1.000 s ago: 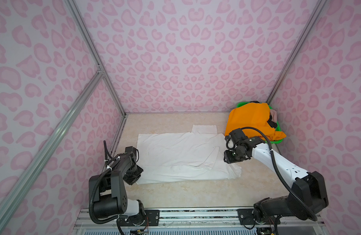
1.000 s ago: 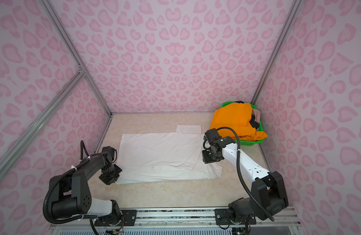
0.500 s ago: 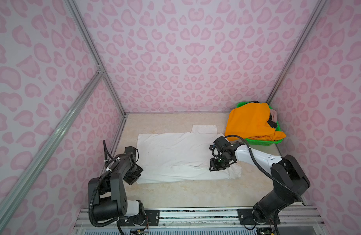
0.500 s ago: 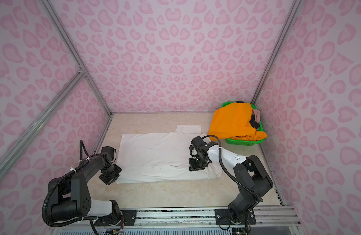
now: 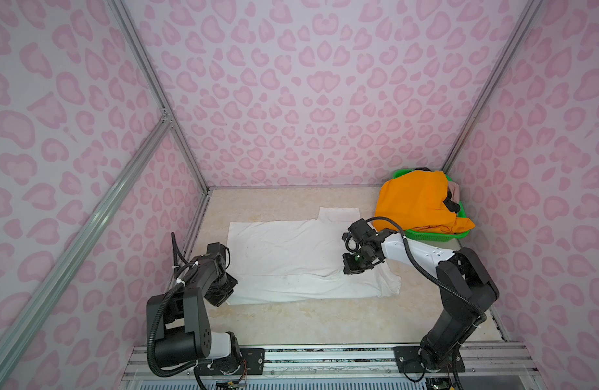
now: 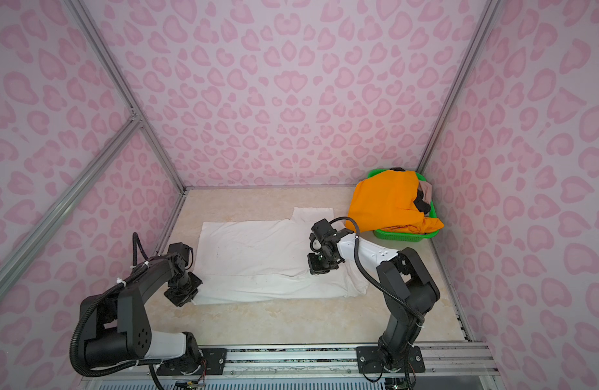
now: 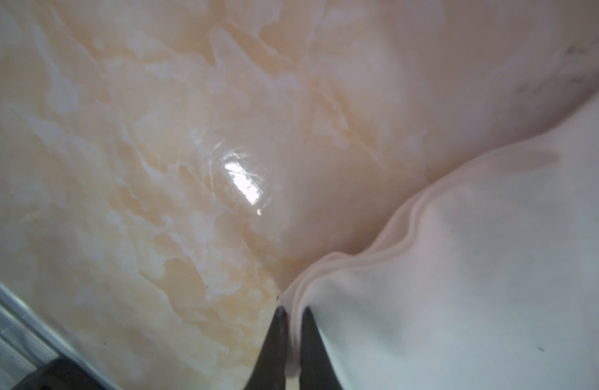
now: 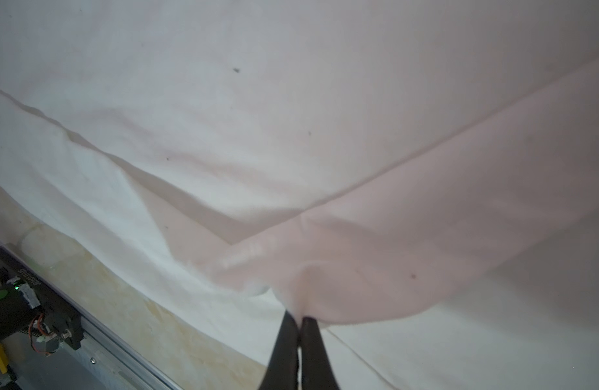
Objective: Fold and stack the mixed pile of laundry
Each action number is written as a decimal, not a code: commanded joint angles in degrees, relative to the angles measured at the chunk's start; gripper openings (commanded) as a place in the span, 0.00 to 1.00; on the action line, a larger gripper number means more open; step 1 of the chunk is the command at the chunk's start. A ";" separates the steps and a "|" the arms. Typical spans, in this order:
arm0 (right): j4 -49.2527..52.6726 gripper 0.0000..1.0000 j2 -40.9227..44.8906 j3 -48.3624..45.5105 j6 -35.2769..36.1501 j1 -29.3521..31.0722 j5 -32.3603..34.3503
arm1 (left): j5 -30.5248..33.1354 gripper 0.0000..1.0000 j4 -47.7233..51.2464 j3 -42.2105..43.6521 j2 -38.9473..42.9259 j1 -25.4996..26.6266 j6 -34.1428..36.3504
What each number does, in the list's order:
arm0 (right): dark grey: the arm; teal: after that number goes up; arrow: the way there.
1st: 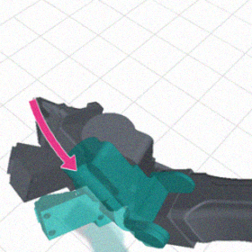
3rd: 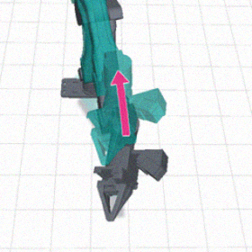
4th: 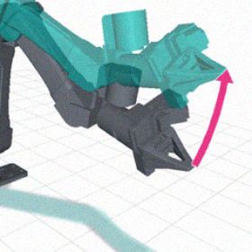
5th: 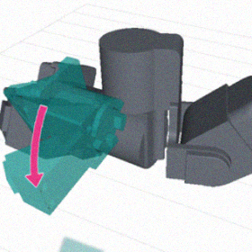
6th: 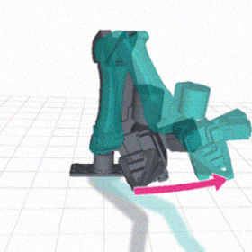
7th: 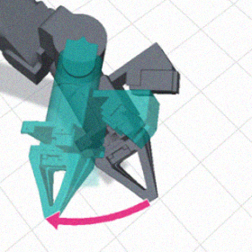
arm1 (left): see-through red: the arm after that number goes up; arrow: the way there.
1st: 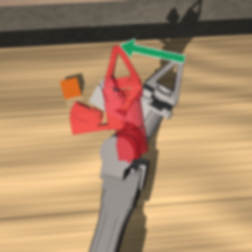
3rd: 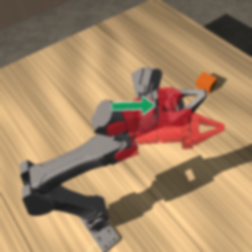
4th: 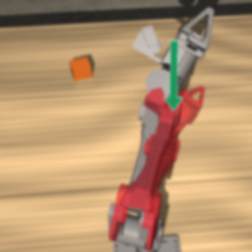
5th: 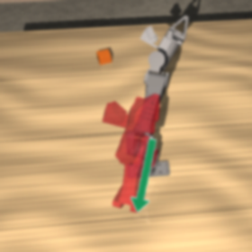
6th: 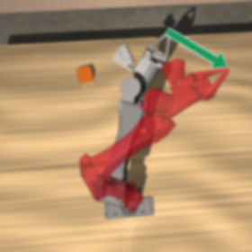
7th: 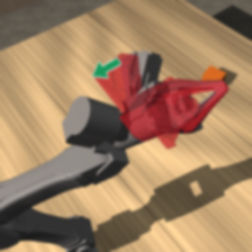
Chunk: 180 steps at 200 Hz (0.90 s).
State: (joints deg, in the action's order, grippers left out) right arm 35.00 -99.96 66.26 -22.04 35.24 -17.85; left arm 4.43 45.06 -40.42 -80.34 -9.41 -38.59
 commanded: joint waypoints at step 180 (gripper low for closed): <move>4.90 0.40 -9.79 19.49 15.14 0.37 6.91 | -0.34 0.10 -0.72 -0.31 -0.25 -0.08 0.88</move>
State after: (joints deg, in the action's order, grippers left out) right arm 40.21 -113.93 89.67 -6.61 37.04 -12.36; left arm 4.14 44.84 -40.42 -80.20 -9.41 -38.00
